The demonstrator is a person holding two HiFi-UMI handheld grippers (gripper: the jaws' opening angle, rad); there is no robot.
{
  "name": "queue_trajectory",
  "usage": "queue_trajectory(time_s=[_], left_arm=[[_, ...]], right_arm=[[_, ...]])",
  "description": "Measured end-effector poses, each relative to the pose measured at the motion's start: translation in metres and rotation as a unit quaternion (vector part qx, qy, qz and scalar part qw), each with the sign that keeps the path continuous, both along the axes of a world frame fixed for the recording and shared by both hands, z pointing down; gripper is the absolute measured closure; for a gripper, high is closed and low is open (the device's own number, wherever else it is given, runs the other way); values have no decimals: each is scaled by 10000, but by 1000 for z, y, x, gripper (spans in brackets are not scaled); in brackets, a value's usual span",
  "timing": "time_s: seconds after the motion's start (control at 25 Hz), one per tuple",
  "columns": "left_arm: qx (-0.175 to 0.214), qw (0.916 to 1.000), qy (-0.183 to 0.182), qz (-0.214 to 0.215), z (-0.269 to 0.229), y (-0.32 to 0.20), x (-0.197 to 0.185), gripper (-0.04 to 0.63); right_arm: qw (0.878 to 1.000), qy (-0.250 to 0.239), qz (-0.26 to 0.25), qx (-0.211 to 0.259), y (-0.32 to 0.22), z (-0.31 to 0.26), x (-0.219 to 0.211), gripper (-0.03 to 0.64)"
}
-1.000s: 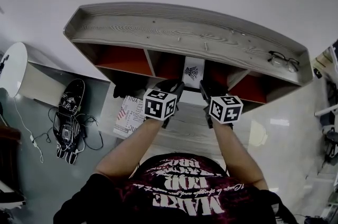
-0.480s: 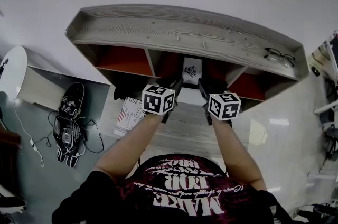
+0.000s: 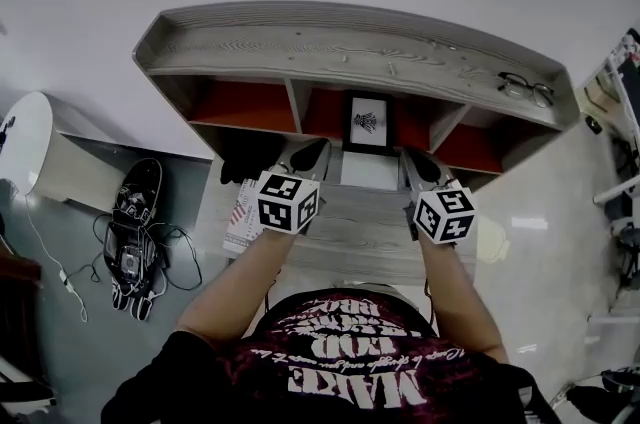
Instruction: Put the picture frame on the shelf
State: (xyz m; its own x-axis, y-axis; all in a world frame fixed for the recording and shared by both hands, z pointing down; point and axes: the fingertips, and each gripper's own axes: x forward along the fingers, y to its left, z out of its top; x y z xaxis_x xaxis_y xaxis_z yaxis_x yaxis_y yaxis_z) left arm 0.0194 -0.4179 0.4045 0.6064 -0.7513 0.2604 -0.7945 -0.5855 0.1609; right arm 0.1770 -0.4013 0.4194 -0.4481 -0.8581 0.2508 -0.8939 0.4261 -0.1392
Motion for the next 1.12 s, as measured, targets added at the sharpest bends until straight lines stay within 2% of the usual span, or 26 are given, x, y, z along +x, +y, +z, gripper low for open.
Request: queue_trajectory(time_s=[0.44, 0.72, 1.12], left_arm=[[405, 9986, 189, -273, -33, 44, -72, 592], [811, 9951, 323, -465, -63, 93, -120, 591], [1369, 9893, 41, -508, -104, 162, -168, 592]], right_arm=[[9992, 232, 231, 236, 52, -19, -5, 591], [9967, 515, 345, 523, 100, -38, -12, 591], [9924, 405, 495, 1049, 184, -95, -27, 591]])
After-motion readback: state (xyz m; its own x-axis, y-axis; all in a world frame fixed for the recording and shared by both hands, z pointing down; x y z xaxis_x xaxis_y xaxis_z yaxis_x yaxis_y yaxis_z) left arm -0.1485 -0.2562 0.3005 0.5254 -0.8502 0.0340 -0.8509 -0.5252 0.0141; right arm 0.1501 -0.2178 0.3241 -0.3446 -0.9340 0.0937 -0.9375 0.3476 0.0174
